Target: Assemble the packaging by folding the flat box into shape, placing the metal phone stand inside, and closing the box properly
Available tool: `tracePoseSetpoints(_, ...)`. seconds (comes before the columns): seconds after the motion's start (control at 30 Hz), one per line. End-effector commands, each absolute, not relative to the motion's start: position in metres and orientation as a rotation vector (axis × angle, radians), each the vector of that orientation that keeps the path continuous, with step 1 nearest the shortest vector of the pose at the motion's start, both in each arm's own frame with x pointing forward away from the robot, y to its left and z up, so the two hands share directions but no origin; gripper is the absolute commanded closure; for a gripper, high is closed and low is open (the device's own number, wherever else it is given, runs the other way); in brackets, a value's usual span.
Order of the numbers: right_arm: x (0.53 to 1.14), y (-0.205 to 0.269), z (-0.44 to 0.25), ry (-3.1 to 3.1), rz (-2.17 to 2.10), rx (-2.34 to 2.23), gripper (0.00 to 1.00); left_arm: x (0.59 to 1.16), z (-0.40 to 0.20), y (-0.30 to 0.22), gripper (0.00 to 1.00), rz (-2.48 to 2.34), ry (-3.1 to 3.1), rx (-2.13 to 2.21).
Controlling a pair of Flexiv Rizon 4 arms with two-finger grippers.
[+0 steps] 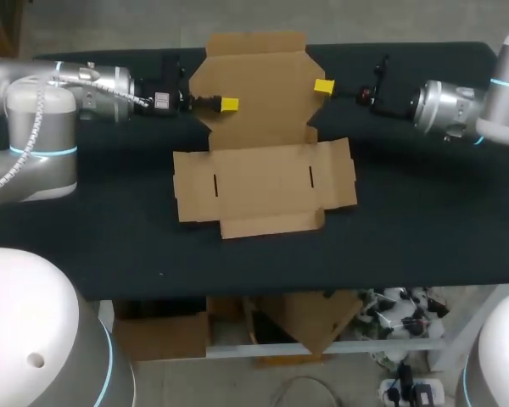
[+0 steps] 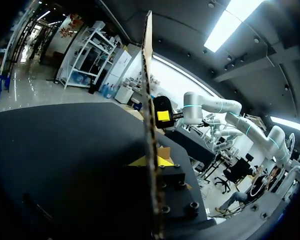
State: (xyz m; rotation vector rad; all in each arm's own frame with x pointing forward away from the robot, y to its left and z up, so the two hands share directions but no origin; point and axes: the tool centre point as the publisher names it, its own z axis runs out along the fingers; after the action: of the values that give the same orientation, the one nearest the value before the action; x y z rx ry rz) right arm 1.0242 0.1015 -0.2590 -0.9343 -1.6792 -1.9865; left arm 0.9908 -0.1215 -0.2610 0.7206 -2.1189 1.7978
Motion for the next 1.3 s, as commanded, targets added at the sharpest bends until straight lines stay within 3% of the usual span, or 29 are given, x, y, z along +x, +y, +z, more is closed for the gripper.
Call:
tracePoseSetpoints(0.03,1.008,0.089,-0.245,-1.719,-1.985,-1.007,0.49,0.998,-0.26,-0.12,1.0,1.788,-2.116,0.697)
tracePoseSetpoints(0.17,1.0,0.078,-0.239,-1.748,-1.995,-1.047,0.47,1.001,-0.258,-0.121,1.0,1.786,-2.117,0.679)
tracePoseSetpoints(0.33,0.988,0.065,-0.235,-1.802,-1.982,-1.119,0.57,1.006,-0.253,-0.124,1.0,1.784,-2.12,0.651)
tracePoseSetpoints(0.47,0.977,0.049,-0.232,-1.819,-1.997,-1.173,1.0,1.012,-0.246,-0.126,1.0,1.806,-2.122,0.626)
tracePoseSetpoints(1.3,0.884,0.01,-0.249,-2.08,-1.937,-1.301,1.0,1.035,-0.211,-0.146,1.0,1.888,-2.113,0.48)
